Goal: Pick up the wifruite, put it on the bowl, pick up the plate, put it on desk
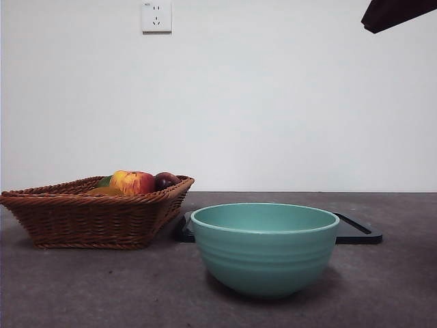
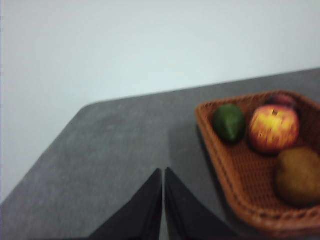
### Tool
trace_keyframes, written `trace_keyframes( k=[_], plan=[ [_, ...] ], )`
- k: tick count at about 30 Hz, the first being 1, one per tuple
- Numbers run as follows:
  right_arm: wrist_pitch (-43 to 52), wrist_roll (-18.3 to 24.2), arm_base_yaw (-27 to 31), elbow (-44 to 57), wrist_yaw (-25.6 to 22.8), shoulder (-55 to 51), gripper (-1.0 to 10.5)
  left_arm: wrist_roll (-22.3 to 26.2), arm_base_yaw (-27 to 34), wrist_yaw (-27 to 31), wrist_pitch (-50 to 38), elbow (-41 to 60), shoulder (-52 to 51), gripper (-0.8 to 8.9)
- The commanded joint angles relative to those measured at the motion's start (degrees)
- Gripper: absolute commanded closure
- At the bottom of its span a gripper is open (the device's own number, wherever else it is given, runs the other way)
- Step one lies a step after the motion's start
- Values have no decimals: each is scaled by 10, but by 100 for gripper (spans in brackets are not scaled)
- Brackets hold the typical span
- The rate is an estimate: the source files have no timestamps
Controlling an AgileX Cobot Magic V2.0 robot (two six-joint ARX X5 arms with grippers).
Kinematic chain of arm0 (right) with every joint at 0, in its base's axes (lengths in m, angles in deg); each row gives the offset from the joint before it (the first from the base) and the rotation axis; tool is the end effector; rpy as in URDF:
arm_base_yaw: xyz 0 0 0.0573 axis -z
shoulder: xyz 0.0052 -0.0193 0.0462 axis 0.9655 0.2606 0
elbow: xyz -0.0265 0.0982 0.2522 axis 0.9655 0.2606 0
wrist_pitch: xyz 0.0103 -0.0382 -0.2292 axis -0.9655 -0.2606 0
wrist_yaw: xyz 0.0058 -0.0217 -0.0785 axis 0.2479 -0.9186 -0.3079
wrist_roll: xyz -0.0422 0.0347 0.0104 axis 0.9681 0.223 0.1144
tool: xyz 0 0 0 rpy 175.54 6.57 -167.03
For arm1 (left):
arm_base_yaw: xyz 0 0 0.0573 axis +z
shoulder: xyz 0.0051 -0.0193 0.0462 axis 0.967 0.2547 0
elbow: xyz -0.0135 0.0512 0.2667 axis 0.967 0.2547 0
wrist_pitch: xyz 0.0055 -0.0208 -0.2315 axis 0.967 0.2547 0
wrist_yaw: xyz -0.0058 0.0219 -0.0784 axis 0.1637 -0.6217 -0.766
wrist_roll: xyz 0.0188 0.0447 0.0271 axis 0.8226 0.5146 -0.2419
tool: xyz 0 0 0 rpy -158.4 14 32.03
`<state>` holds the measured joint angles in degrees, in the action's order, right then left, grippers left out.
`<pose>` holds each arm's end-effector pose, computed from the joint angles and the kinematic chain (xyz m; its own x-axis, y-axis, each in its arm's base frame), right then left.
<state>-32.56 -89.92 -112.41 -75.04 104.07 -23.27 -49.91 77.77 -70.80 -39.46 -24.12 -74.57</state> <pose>0.0885 0.0823 0.3017 0.3309 0.7053 -0.6269 -0.6330 0.6586 0.4069 0.0740 0.0016 0.1765 0.9995 -0.0065 -0.0321 0.0117 0.9863 0.1644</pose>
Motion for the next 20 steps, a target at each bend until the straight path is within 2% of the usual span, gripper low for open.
trace_keyframes(
  k=[1,15,20],
  plan=[
    [5,5,-5,-9,0,4,939,0,2,2,-2,11,-7,806],
    [5,5,-5,-9,0,4,938,-2,2,2,100,26,-40,806],
    [5,5,-5,-9,0,4,939,-12,2,2,99,26,-40,806]
  ],
)
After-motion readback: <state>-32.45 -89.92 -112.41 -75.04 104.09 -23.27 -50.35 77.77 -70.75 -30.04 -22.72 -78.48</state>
